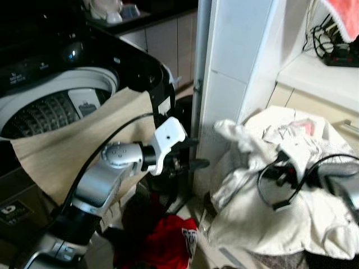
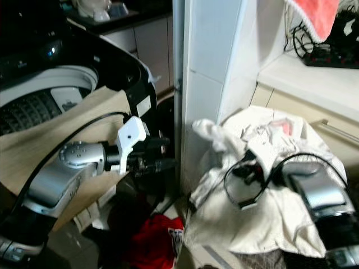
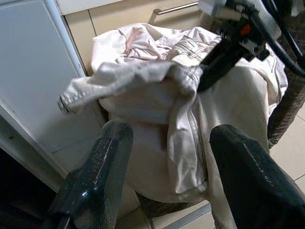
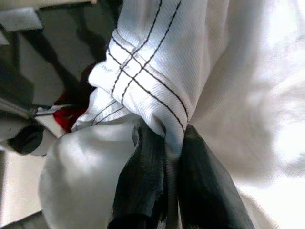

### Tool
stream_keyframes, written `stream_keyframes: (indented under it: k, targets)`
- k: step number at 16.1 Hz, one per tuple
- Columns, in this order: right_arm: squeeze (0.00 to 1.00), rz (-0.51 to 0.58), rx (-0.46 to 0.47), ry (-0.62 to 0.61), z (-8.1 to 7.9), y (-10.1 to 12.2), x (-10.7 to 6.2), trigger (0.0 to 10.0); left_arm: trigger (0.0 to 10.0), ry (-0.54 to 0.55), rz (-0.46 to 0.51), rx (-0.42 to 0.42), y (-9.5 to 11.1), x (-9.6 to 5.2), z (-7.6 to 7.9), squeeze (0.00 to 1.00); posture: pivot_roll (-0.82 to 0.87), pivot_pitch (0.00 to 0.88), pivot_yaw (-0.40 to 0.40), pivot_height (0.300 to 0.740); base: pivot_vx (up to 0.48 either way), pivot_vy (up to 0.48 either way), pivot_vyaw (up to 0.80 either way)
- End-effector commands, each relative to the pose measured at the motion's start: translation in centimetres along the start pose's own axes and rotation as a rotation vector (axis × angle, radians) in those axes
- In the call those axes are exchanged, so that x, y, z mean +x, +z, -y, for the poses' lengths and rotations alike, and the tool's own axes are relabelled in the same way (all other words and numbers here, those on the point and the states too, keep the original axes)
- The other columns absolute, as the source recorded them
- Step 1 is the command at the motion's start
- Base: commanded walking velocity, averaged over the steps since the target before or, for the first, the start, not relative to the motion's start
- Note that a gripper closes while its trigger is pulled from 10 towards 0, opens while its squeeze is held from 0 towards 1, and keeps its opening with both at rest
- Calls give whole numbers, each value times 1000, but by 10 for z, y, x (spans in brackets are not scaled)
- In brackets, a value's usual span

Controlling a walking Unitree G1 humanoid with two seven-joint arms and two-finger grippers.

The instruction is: Clothes washing

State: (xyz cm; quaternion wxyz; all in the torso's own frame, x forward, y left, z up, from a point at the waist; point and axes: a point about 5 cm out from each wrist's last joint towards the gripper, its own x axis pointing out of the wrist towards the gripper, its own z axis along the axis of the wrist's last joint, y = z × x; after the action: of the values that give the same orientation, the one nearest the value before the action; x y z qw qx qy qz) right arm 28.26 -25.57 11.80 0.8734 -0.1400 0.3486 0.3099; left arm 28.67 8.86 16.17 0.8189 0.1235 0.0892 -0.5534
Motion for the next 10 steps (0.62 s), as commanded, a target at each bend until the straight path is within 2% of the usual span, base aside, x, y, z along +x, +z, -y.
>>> stream_keyframes:
  k: [1, 3, 5, 6, 7, 8, 9, 10]
  targets:
    - [0, 126, -35, -48, 8, 25, -16, 0, 10000, 7, -8, 27, 4, 0, -2, 0, -123, 0, 56, 740, 0, 0, 0]
    - [0, 194, -17, -63, 11, 32, -24, 0, 10000, 5, -6, 27, 4, 1, -1, 0, -122, 0, 52, 740, 0, 0, 0]
    - [0, 180, -48, -109, 16, 31, -29, 0, 10000, 3, -11, 25, 2, 1, 0, 0, -123, 0, 52, 740, 0, 0, 0]
    - [0, 155, -74, -134, 17, 28, -29, 2549, 10000, -2, -17, 23, 1, 0, 1, 0, -126, 0, 53, 740, 0, 0, 0]
    - [0, 150, -80, -142, 17, 27, -28, 3529, 10000, -5, -20, 24, 0, 0, 2, 0, -126, 0, 53, 740, 0, 0, 0]
    - [0, 127, -82, -159, 16, 23, -24, 10000, 10000, -8, -22, 26, 0, 0, 2, 0, -126, 0, 53, 740, 0, 0, 0]
    - [463, 99, -70, -160, 15, 19, -22, 10000, 10000, -9, -22, 27, 0, 1, 2, 0, -125, 0, 53, 740, 0, 0, 0]
    - [1000, 80, -58, -175, 17, 15, -20, 10000, 10000, -14, -20, 28, 1, 2, 3, 0, -124, 0, 54, 740, 0, 0, 0]
